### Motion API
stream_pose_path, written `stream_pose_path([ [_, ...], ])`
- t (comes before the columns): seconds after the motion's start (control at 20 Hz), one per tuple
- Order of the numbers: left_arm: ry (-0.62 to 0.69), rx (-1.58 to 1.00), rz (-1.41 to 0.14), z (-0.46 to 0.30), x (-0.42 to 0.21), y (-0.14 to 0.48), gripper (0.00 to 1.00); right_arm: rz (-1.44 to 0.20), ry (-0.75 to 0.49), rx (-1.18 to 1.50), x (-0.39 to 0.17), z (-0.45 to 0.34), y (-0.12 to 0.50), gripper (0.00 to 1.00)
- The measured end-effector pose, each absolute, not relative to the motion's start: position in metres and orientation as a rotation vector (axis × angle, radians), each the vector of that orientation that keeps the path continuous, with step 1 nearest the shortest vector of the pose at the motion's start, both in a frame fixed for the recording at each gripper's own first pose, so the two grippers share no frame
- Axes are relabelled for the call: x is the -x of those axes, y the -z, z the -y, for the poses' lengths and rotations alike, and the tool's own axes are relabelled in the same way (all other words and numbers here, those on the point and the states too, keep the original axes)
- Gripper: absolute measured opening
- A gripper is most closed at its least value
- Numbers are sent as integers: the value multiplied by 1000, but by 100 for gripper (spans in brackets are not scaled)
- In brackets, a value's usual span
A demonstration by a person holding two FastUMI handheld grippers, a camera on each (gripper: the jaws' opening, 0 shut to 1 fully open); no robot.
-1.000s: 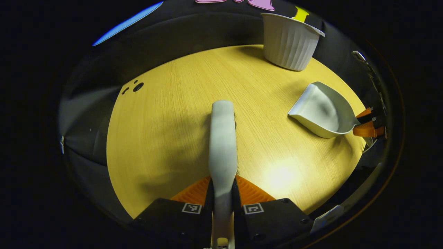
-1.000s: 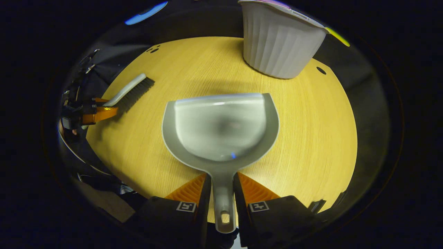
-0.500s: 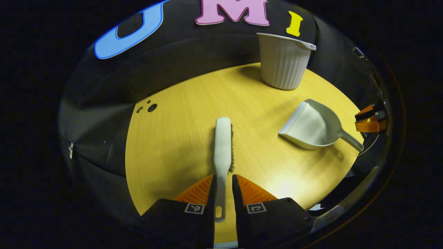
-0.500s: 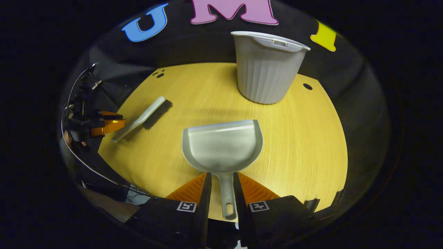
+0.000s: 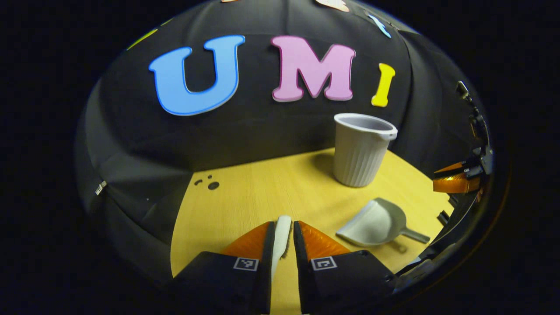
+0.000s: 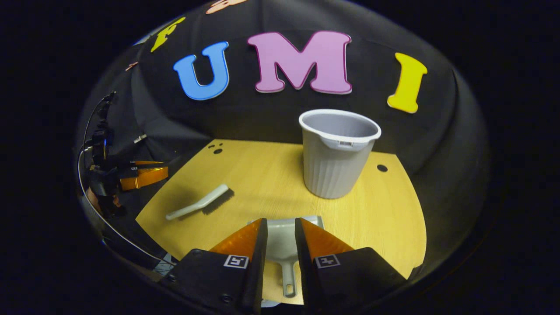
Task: Pick up the small broom and dustpan from the desktop, sweep the trash into the dustpan with the broom, and then empty the trash into the garbage bin.
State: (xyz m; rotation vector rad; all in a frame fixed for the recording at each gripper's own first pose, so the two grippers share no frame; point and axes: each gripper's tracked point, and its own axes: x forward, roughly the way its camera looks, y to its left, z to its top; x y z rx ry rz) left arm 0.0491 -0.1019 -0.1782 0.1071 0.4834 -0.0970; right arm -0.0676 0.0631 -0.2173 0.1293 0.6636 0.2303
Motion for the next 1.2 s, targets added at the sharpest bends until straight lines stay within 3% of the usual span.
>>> stream_pose_path([
  [0.2,44,-42,-326,124,-43,125,29,-535,-283,-91,53,-52,180,40],
  [0.4,-33,-8,-271,146,-31,97,29,-462,-371,-31,45,-48,161,39],
  [0.75,-170,-11,-265,173,-9,88,29,-429,-551,-43,43,-60,158,40],
  [1.1,-225,-4,-273,201,12,85,29,-408,-631,-25,42,-63,156,40],
  [1.15,-229,-11,-277,204,14,85,22,-404,-642,-25,46,-63,154,40],
  [1.2,-237,-17,-284,205,18,85,22,-403,-649,-23,49,-63,153,40],
])
